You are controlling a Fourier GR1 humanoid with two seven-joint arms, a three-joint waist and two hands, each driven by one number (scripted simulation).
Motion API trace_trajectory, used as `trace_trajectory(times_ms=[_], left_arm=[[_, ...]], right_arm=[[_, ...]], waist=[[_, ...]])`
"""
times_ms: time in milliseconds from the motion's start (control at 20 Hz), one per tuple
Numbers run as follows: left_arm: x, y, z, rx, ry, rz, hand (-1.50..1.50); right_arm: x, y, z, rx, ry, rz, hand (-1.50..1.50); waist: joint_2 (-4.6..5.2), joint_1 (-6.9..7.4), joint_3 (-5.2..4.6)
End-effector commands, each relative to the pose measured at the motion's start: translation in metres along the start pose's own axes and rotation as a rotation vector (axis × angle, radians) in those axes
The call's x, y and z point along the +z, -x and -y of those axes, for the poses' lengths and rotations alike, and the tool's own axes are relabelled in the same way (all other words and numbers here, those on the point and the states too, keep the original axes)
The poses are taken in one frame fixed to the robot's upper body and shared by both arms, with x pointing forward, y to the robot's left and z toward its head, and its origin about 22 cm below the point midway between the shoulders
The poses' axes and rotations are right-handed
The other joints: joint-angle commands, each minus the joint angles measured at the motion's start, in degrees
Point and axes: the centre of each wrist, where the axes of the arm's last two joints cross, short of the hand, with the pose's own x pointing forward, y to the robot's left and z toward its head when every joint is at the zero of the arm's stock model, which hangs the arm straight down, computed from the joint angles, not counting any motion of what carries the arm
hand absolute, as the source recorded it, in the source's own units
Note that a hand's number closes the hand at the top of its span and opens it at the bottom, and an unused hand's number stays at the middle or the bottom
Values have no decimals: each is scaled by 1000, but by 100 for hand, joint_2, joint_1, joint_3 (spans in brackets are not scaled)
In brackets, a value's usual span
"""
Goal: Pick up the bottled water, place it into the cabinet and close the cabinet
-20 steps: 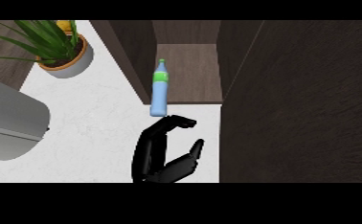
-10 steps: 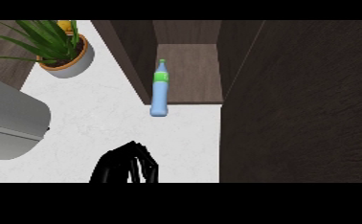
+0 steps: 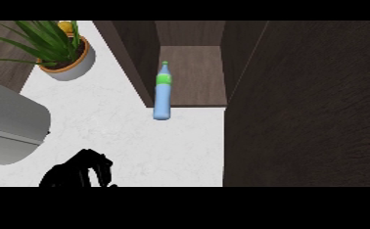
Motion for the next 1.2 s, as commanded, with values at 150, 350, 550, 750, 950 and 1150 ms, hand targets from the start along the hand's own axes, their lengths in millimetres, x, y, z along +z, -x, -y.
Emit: trace_trajectory(times_ms=[150, 350, 550, 750, 950, 1150], left_arm=[[4, -30, -31, 21, -28, 43, -150], [11, -46, -53, -46, -61, 42, -150], [13, -55, -63, -44, -66, 46, -150], [19, -64, -67, -32, -51, 37, -150], [23, -67, -74, -13, -76, 31, -150], [31, -69, -82, -13, -62, 1, -150]], right_arm=[[-30, -47, -46, 176, -190, 59, 150], [-35, -44, -48, 168, -244, 19, 150], [-45, -46, -52, 175, -312, 35, 150], [-56, -41, -54, 166, -364, 43, 150], [-67, -41, -56, 190, -437, 25, 150], [-79, -38, -56, 212, -484, 8, 150]], waist=[[-9, 40, -15], [-52, 88, -25], [-47, 135, -43], [-74, 229, -62], [-87, 246, -84], [-117, 289, -110]])
